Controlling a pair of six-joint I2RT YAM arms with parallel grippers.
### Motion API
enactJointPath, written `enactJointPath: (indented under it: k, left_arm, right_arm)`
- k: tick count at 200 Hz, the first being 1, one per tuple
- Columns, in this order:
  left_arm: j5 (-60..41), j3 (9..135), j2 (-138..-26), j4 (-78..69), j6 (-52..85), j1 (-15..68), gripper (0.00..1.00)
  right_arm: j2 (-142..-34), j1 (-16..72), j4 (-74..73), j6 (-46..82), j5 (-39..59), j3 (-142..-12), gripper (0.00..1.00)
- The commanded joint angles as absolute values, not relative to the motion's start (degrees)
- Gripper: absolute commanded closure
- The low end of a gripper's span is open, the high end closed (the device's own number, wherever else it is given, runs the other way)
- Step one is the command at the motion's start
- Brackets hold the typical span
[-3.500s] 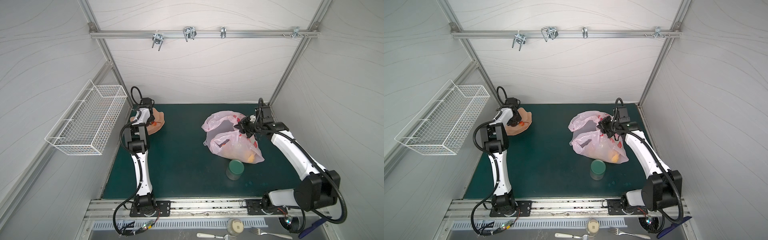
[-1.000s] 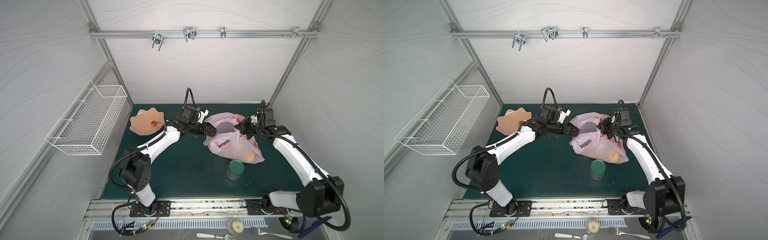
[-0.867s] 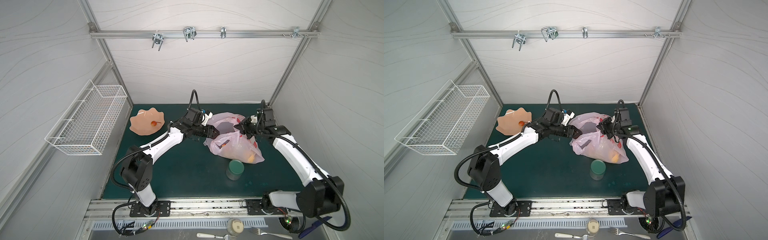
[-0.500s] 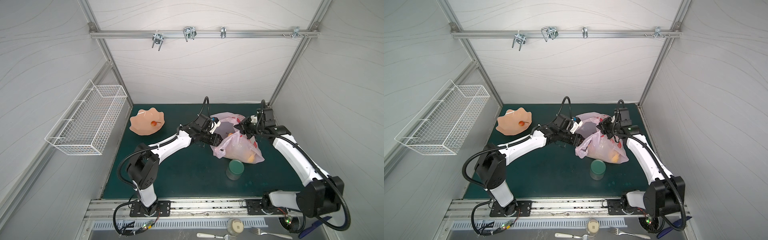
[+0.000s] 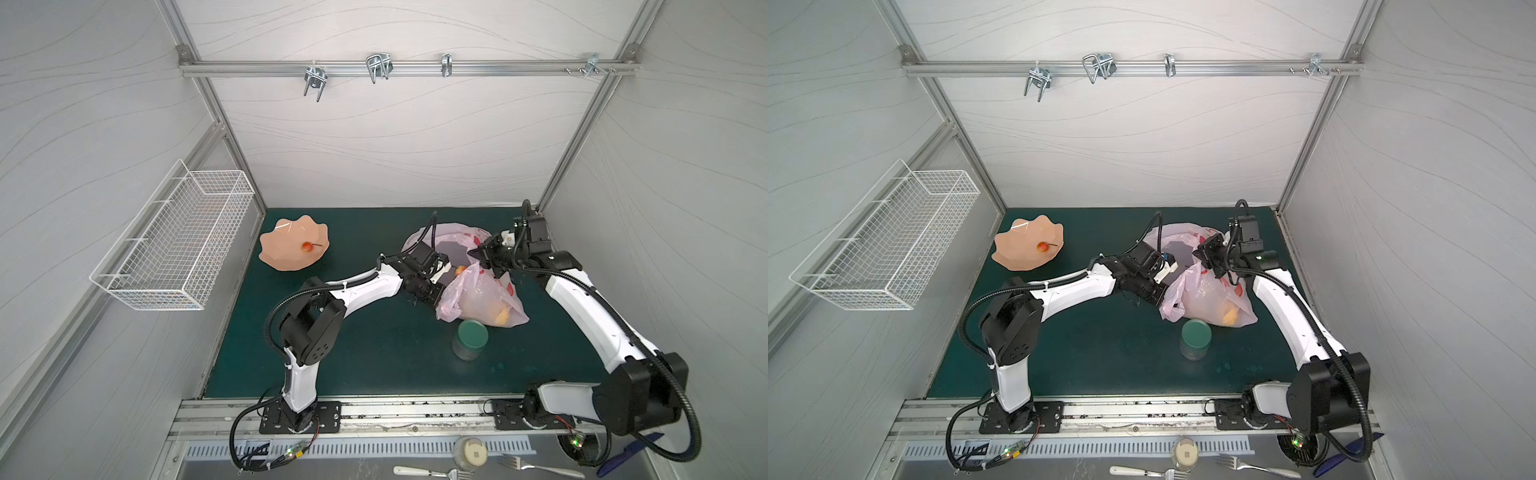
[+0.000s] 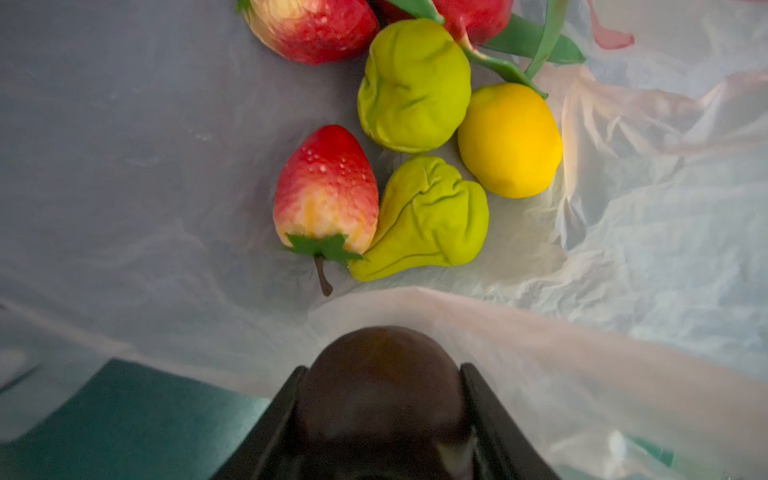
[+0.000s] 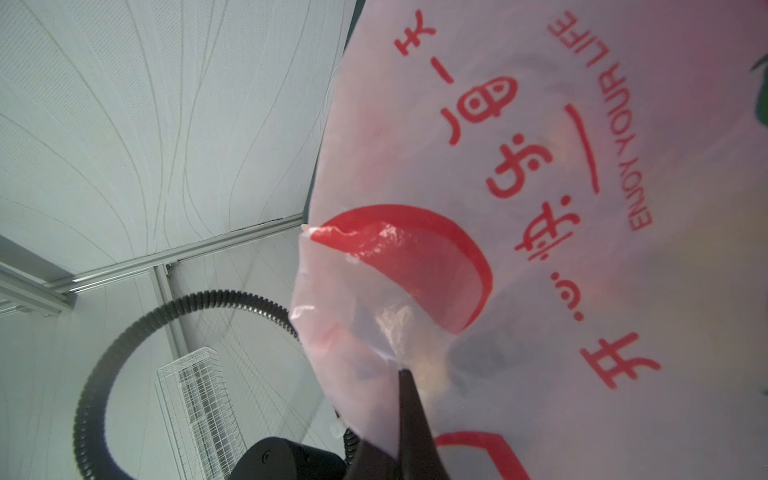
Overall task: Place the fruits into the plastic bag
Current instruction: 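Lower the plum into the bag and open the left gripper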
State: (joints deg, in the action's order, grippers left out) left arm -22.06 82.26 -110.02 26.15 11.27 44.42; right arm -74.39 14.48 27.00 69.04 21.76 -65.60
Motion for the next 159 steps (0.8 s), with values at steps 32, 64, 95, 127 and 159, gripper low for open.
enactJointPath:
  k: [32, 64, 95, 127, 159]
  left_arm:
    - [-21.02, 93.51, -116.75, 29.82, 8.11, 44.58, 0.87]
    - [-20.84, 101.4, -121.99, 32.38, 7.39, 44.61, 0.87]
    - [-21.04, 110.41, -127.46, 34.19, 8.07, 44.68, 0.87]
    - [-20.83, 117.99, -132.58, 34.3, 10.65, 44.7, 0.85]
    - [-21.75, 122.5, -136.31, 33.01, 15.17, 44.94, 0.8]
  right_arm:
    - [-73.36, 14.24, 26.63, 69.81, 22.16, -65.9, 1.0]
    - [-73.38, 14.29, 26.89, 69.52, 22.32, -65.88, 1.0]
    - [-73.28, 14.29, 27.09, 69.36, 22.41, -66.15, 1.0]
    - [-73.52, 14.3, 27.32, 69.17, 22.97, -66.36, 1.0]
    - [-73.55, 14.32, 27.41, 68.89, 23.33, -66.42, 1.0]
